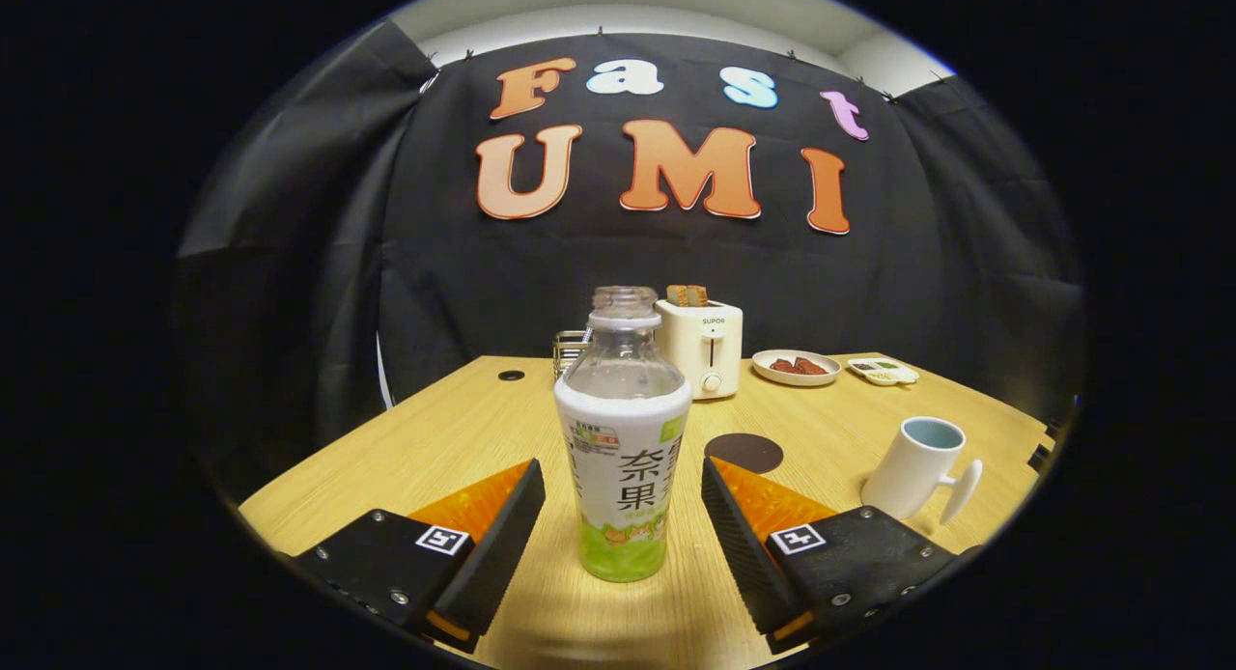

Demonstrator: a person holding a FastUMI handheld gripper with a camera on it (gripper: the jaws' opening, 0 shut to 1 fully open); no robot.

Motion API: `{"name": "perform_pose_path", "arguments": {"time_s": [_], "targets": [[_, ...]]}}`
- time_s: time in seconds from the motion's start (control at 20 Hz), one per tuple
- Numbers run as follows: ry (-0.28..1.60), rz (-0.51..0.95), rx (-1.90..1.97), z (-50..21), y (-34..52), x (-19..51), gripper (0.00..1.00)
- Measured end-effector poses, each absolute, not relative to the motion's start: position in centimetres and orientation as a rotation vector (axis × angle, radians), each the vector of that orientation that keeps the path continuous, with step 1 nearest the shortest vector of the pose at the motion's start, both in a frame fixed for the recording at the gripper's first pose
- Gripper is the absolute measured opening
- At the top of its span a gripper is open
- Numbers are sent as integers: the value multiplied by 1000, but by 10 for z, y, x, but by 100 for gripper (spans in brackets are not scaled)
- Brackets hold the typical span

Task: Take the bottle from table, then pour the juice into the cup, finally place the bottle on the coaster

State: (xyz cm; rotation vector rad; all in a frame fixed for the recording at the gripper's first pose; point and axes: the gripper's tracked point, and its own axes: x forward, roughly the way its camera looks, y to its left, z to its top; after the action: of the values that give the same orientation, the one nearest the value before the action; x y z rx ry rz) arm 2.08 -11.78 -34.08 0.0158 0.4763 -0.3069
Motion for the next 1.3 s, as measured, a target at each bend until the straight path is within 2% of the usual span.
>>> {"name": "perform_pose_path", "arguments": {"time_s": [0.35,0.45,0.55,0.6,0.7,0.9,1.3], "targets": [[489,-305,33,-356,-122,26,97],[487,-305,29,-358,-122,30,94],[499,-291,16,-367,-119,34,85],[503,-280,5,-368,-117,34,74],[493,-271,3,-367,-115,37,66],[495,-221,6,-366,-103,40,62],[463,-178,259,-353,-98,36,61]]}}
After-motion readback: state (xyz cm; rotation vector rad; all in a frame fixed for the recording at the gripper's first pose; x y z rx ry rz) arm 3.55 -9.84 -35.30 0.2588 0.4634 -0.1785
